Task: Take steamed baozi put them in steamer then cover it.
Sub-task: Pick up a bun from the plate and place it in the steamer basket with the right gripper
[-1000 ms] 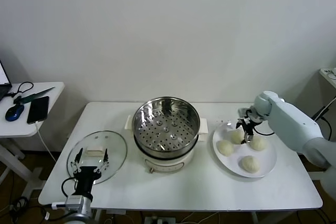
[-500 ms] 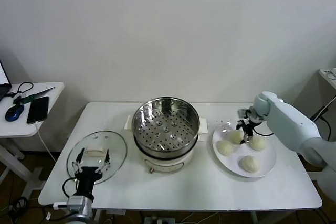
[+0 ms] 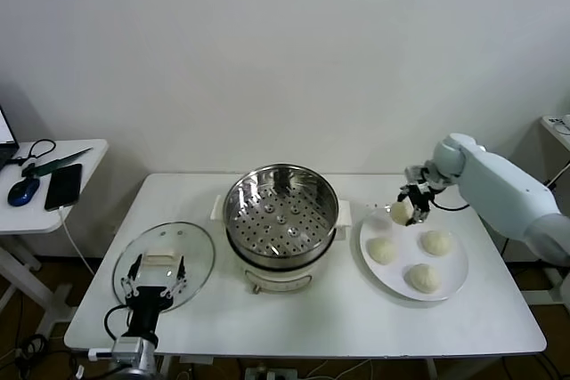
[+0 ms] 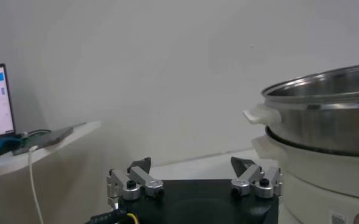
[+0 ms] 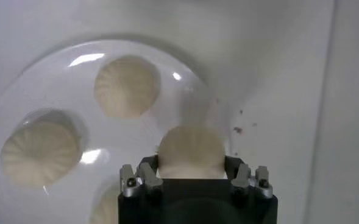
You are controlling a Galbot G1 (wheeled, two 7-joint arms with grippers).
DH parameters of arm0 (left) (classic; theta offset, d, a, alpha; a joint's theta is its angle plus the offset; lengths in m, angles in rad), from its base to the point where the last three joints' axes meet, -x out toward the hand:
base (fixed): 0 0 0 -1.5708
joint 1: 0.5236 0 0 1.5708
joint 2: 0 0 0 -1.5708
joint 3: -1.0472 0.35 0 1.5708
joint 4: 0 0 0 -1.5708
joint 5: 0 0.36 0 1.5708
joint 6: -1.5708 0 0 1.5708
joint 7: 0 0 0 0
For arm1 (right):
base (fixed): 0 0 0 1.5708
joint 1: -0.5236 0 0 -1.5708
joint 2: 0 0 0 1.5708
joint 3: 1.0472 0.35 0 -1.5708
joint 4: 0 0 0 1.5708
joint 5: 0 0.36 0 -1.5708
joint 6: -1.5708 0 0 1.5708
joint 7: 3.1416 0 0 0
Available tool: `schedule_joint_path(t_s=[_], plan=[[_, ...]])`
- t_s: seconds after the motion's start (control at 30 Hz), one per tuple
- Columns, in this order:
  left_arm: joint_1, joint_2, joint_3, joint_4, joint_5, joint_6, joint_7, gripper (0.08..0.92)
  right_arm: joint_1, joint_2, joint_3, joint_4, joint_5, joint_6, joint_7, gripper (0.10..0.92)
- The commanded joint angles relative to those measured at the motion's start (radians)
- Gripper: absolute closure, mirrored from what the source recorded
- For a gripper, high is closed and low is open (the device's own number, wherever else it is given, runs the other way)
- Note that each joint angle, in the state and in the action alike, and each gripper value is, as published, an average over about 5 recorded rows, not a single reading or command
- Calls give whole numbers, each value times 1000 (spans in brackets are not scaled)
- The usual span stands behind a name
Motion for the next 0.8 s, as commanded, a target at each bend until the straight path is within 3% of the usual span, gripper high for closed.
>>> schedule_joint_path(t_s=[0.03,0.27,0.53,0.8], plan=[[12,1,14,-8,-15,10,-7,177,234,30,-163,128,48,112,-15,330],[23,1,18,-12,-12,16,-9,177,332,178,-179,188,3,242,-24,330],[27,4,18,-4,-3,21,-22,177,275,369,-135,194,-222,389,18,330],[32,7,14,-4,10,21,-30,177,126,448,-91,202,-426,440,54,330]])
